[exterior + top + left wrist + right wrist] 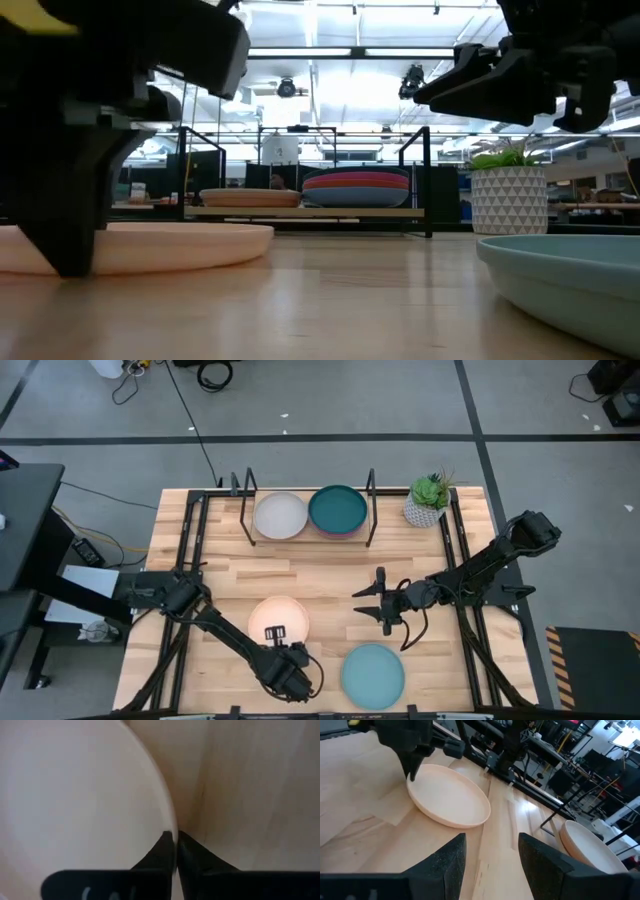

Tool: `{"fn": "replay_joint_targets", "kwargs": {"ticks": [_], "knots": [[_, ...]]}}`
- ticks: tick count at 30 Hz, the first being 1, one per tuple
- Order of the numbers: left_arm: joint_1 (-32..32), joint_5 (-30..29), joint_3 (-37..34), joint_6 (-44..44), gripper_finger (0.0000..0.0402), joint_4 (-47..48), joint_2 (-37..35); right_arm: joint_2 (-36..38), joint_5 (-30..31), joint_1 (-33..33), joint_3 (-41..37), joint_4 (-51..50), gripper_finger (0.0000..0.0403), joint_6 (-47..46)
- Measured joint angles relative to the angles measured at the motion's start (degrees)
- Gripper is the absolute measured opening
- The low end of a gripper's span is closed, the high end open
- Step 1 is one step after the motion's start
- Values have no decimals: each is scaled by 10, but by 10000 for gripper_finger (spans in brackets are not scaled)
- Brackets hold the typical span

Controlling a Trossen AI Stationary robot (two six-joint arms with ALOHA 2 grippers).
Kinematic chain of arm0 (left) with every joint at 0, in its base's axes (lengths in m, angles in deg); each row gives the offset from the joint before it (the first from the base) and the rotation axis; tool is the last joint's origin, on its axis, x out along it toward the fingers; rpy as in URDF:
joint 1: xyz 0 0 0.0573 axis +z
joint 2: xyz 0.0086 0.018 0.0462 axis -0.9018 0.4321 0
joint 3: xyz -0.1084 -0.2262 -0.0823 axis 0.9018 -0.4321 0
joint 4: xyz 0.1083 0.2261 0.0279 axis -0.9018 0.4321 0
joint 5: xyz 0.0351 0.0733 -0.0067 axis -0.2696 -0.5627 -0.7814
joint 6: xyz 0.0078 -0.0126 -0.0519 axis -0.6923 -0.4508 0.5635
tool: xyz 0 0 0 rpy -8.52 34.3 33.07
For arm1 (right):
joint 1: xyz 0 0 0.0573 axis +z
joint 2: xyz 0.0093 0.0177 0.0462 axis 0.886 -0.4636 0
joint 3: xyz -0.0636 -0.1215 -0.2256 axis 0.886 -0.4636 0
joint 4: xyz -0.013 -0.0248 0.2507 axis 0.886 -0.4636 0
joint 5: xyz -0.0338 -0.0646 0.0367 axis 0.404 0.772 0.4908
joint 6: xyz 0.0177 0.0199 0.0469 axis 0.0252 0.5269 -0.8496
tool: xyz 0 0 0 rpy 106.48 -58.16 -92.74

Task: Place and stack plates onto a shelf
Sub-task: Stack the white plate on top of the gray plate on the shelf

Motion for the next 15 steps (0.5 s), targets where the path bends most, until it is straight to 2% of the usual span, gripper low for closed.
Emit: {"fn": "replay_joint_targets", "kwargs": {"ticks": [7, 15], "knots": [[6, -58, 9, -2, 15, 22, -46, 0, 0, 0, 0, 0, 187, -16], [68, -128, 9, -65, 14, 19, -102, 0, -30, 1, 0, -3, 187, -58]]}}
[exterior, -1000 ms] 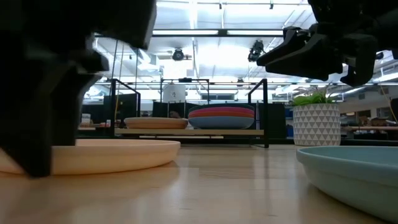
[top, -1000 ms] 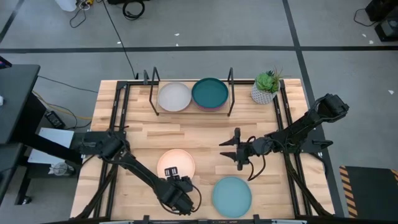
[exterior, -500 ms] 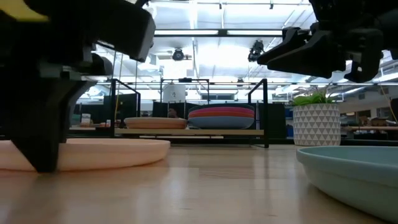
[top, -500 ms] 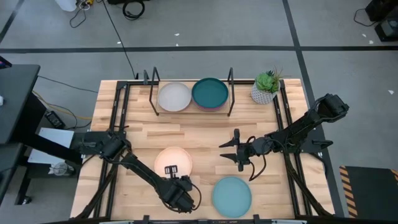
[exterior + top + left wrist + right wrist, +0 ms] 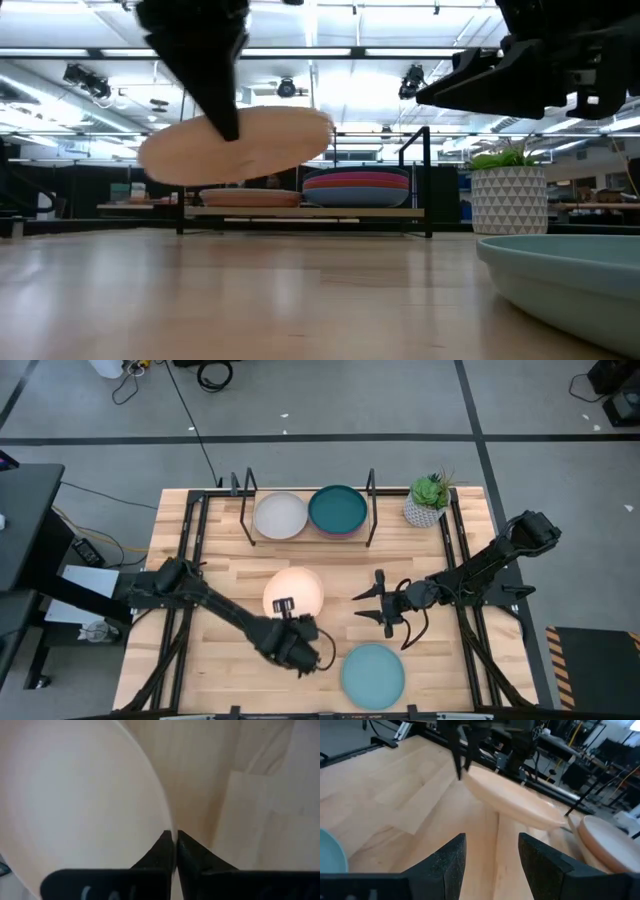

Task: Place and stack plates onto a shelf
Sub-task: Stack the white plate on top of the gray plate on the shelf

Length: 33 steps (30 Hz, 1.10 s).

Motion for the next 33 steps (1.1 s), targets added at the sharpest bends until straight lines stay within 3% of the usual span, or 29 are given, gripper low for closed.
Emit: {"fn": "replay_joint_targets", "kwargs": {"ticks": [14, 33], "knots": [[87, -8, 0, -181, 14, 9, -40, 0, -10, 17, -14, -34, 187, -118], [171, -4, 1, -338, 15, -20, -145, 0, 36, 54, -27, -6, 187, -133]]}}
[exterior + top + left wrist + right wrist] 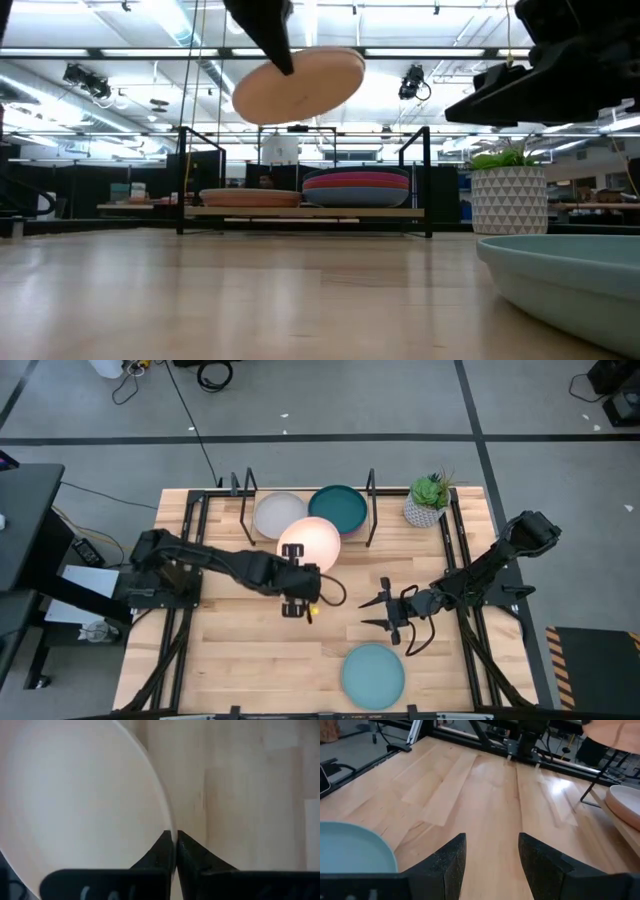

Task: Place and stack plates onto a shelf
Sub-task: Stack the white plate on top of the gray plate on the shelf

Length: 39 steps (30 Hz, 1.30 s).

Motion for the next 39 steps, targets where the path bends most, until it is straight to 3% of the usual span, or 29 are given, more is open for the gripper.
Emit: {"fn": "replay_joint_targets", "kwargs": {"ticks": [4, 10, 17, 24, 31, 39], "knots": [[29, 51, 0, -36, 15, -33, 0, 0, 0, 0, 0, -4, 187, 3], [80, 75, 0, -74, 15, -46, 0, 0, 0, 0, 0, -5, 187, 4], [205, 78, -2, -56, 15, -6, 7, 0, 0, 1, 0, -4, 187, 4], [324, 112, -94, -47, 16, -58, 14, 0, -1, 1, 0, -6, 187, 5], [323, 135, -131, -62, 16, -87, 15, 0, -1, 1, 0, 2, 187, 26], [307, 111, -131, -68, 37, -91, 21, 0, -1, 1, 0, 28, 187, 54]]}}
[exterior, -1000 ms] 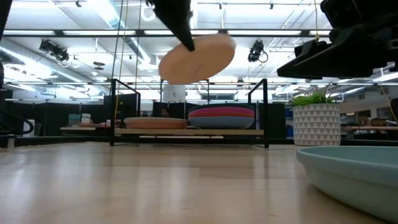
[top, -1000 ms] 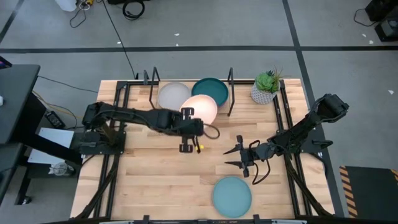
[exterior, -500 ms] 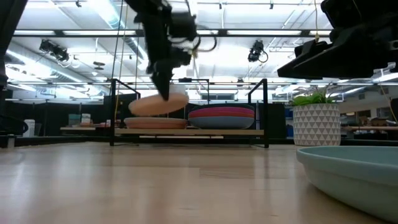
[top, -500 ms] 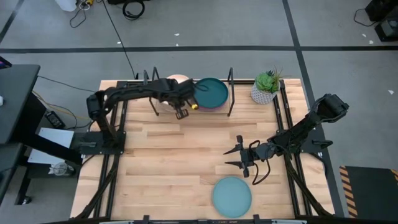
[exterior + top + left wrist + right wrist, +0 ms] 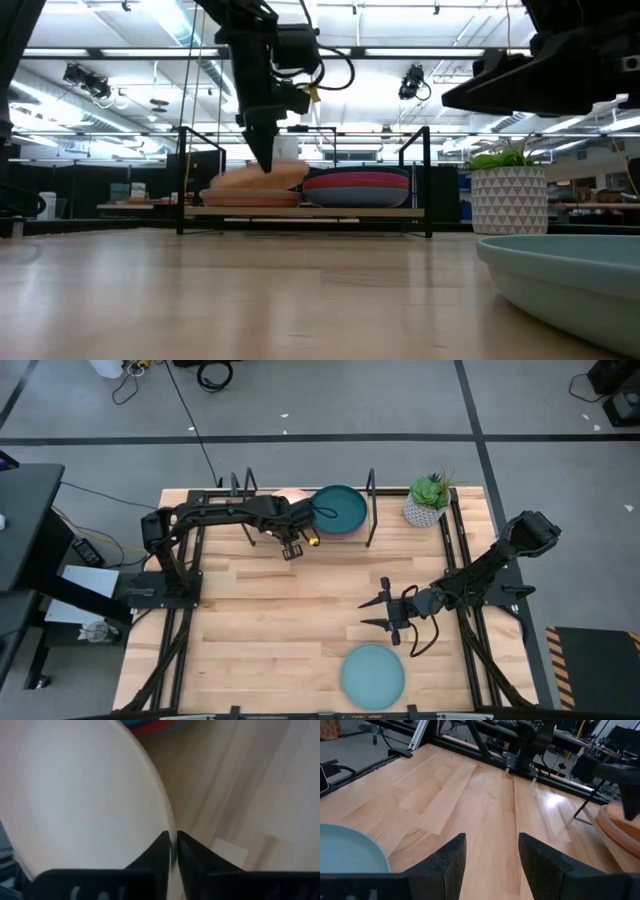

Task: Place and stack plates onto a shelf
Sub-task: Stack the white plate on top of the gray plate on the shelf, then stack the light green plate on top of the white plate on the shelf

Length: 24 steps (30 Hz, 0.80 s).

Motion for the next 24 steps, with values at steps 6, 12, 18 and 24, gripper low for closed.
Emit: {"fn": "replay_joint_targets", "kwargs": {"ticks": [6, 12, 18, 24], "knots": [[-3, 11, 16, -6, 126, 32, -7, 0, -3, 0, 0, 2, 187, 8], [-13, -1, 71, 4, 185, 47, -44, 0, -4, 0, 0, -13, 187, 15], [-34, 4, 71, 14, 179, 54, -55, 0, -4, 0, 0, -11, 187, 21], [-128, 58, 65, -25, 154, 8, -52, 0, -2, 0, -2, -16, 187, 24]]}}
